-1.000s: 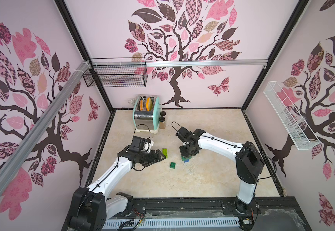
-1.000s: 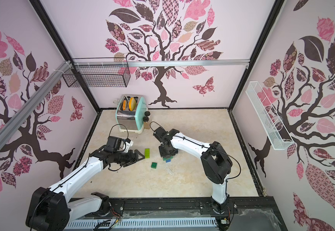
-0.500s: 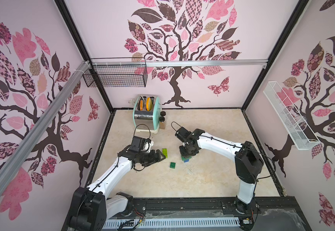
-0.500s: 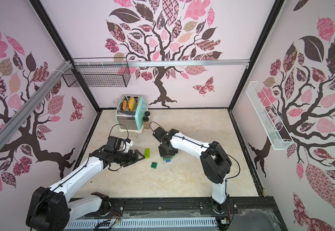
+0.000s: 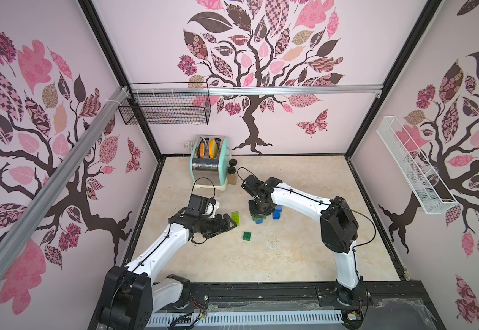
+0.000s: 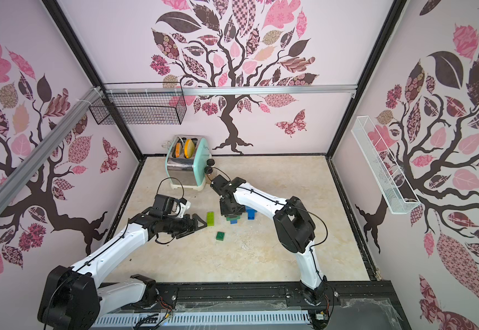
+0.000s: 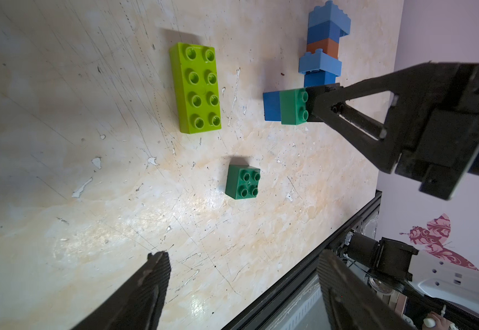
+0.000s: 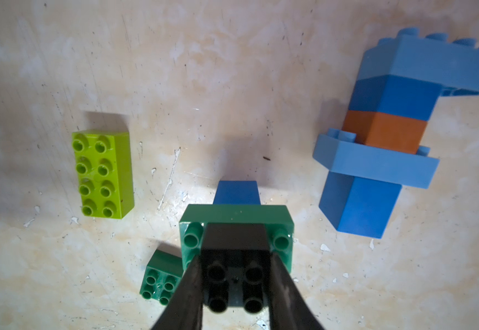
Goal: Assemble the letter f with lego
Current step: Assemble the lego brick with the lego brick.
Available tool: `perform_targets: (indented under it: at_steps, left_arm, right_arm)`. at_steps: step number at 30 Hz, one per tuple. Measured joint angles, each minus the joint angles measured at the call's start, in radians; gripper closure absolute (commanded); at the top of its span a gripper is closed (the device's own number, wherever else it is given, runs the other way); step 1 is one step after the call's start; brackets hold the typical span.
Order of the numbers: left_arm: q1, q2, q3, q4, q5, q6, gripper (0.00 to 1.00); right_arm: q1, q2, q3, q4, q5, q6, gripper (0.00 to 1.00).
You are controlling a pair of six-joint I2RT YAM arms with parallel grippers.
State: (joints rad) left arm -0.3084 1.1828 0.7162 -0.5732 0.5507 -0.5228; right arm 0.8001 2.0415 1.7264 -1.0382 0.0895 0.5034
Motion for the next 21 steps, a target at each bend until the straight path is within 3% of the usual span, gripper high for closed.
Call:
perform_targets:
  at_steps: [17, 21]
  left_arm:
    - [0.0, 0.0, 0.0, -0.006, -0.008, 0.0, 0.15]
    - [0.0, 0.0, 0.0, -0.006, -0.008, 0.0, 0.15]
  right_arm:
    - [-0.006, 0.001, 0.002, -0.012, 0.005, 0.03, 0.53]
    - [-0.005, -0.013, 0.002, -0.008, 0.022, 0.012, 0.42]
